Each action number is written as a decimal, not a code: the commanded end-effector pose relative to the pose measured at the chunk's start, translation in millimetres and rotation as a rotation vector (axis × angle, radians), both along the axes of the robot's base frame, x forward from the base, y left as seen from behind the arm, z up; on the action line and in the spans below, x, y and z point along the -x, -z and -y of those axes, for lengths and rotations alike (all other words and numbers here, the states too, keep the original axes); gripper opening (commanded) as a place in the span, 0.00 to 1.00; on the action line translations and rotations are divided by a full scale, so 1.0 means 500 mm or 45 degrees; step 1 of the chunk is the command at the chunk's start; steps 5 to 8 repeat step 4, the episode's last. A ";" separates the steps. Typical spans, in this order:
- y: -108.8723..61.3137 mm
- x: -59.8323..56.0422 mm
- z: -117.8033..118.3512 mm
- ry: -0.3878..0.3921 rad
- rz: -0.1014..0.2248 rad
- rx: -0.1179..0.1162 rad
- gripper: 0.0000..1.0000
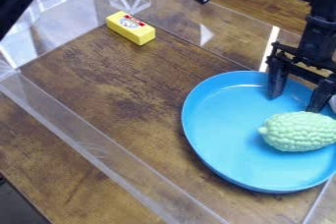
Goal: Put the white object in the blue tray
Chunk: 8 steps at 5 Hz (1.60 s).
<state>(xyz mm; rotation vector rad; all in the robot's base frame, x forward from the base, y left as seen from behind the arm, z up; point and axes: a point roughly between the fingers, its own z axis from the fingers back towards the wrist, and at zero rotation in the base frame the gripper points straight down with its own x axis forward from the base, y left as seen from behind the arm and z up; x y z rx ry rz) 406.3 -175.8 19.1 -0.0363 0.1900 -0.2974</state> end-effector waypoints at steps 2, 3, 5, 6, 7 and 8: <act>0.010 -0.019 -0.036 -0.034 -0.014 -0.022 1.00; 0.011 -0.020 -0.040 -0.042 -0.024 -0.032 1.00; 0.011 -0.022 -0.044 -0.049 -0.033 -0.041 1.00; 0.011 -0.022 -0.044 -0.049 -0.033 -0.041 1.00; 0.011 -0.022 -0.044 -0.049 -0.033 -0.041 1.00; 0.011 -0.022 -0.044 -0.049 -0.033 -0.041 1.00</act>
